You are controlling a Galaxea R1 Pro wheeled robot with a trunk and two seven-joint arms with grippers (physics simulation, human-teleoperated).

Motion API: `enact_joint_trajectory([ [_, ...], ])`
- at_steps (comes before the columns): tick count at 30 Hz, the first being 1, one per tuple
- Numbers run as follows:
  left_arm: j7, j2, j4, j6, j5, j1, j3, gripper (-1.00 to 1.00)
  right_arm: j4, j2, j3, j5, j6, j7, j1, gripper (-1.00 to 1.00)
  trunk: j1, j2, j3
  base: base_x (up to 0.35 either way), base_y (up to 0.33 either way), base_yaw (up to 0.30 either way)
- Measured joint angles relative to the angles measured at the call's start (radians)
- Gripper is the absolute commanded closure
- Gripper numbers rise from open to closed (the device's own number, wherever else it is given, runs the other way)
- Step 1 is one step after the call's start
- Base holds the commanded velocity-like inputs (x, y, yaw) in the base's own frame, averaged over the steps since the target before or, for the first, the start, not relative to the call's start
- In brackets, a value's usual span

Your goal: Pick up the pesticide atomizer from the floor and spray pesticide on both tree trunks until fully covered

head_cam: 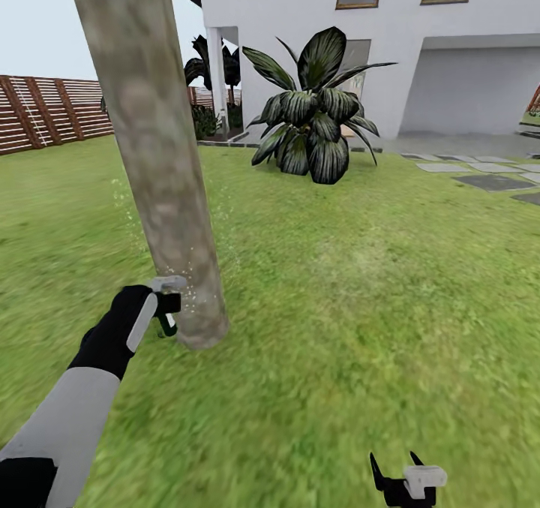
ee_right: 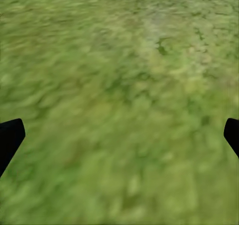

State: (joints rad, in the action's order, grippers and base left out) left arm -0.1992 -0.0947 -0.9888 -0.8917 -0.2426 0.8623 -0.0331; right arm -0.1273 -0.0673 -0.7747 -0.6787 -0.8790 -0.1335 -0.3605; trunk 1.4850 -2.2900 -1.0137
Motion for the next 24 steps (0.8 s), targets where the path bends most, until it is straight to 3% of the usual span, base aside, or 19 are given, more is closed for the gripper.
enact_joint_trajectory([
  [2,0.000,0.017,-0.004,-0.017,0.009,0.002,-0.001,1.00,0.000,0.000,0.000,0.000,0.000,0.000,0.000,-1.00,0.000,0.000,0.000,0.008,0.003,0.000],
  [4,0.000,0.011,-0.006,-0.034,0.013,0.004,0.002,1.00,0.000,0.000,0.000,0.000,0.000,0.000,0.000,-1.00,0.000,0.000,0.000,0.001,0.001,0.000],
  [6,0.001,-0.016,-0.006,-0.041,0.019,0.007,0.011,1.00,0.000,0.000,0.000,-0.001,0.000,0.000,0.000,-1.00,0.000,0.000,0.000,0.000,0.000,0.000],
  [9,0.009,-0.083,-0.007,-0.042,0.017,0.008,0.013,1.00,0.000,0.000,0.000,-0.001,0.000,0.000,0.000,-1.00,0.000,0.000,0.000,0.000,0.000,0.000],
  [10,0.024,-0.091,-0.013,-0.042,0.009,0.005,0.010,1.00,0.001,0.000,0.000,-0.001,0.000,0.000,0.000,-1.00,0.000,0.000,0.000,0.000,0.000,0.000],
  [13,0.031,-0.072,-0.070,-0.065,0.002,-0.002,0.002,1.00,0.000,0.001,0.000,0.000,0.000,0.000,0.000,-1.00,0.000,0.000,0.000,-0.034,0.000,0.000],
  [16,0.032,-0.020,-0.111,-0.096,0.001,0.008,0.000,1.00,0.000,0.001,0.000,0.000,0.000,0.000,0.000,-1.00,0.000,0.000,0.000,-0.240,0.000,0.000],
  [19,0.032,-0.020,-0.138,-0.103,0.015,0.015,0.006,1.00,0.000,0.000,0.000,0.000,0.000,0.000,0.000,-1.00,0.000,0.000,0.000,-0.056,0.000,0.000],
  [24,0.033,-0.096,-0.145,-0.113,0.013,0.017,0.048,1.00,0.000,0.000,0.000,0.000,0.000,0.000,0.000,-1.00,0.000,0.000,0.000,-0.003,0.000,0.000],
])
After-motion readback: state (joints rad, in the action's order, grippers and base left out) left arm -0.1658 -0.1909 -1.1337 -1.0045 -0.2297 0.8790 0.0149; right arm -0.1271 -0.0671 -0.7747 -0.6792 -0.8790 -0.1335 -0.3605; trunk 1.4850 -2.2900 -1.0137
